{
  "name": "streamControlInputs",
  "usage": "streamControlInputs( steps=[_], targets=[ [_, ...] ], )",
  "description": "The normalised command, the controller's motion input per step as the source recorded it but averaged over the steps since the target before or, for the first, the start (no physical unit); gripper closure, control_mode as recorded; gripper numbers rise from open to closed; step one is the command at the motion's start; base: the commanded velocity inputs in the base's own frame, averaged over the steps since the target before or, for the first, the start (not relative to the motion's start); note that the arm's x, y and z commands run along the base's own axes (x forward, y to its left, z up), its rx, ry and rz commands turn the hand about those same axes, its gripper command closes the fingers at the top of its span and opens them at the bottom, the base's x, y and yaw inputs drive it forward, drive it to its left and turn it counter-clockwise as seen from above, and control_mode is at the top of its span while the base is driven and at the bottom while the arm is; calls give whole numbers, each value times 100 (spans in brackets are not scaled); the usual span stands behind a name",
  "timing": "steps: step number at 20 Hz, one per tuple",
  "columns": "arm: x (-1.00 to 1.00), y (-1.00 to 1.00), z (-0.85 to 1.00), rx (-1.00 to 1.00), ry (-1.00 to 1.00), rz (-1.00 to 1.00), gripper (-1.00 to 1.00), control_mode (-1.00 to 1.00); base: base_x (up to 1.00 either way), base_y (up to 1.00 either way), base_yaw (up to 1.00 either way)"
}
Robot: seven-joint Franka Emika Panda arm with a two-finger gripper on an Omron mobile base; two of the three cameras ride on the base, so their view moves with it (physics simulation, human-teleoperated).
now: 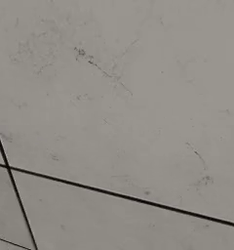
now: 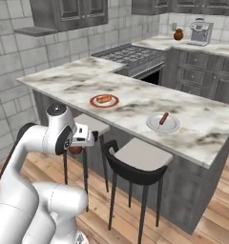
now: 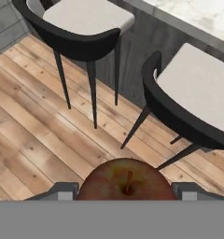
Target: Pick up the apple and banana from the fridge and place one fruit on each plate on the dining counter.
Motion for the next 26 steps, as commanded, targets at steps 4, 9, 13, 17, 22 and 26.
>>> streamControlInputs(
  steps=[4, 9, 13, 17, 22, 26],
  targets=[
    [0, 0, 0, 0, 0, 0, 100, 100, 32, 54, -24],
    [0, 0, 0, 0, 0, 0, 100, 100, 23, 49, -24],
    [0, 0, 0, 0, 0, 0, 100, 100, 35, 29, -25],
    [0, 0, 0, 0, 0, 0, 100, 100, 51, 18, -22],
    [0, 0, 0, 0, 0, 0, 100, 100, 58, 31, -18],
    [0, 0, 0, 0, 0, 0, 100, 100, 39, 20, -12]
  ],
)
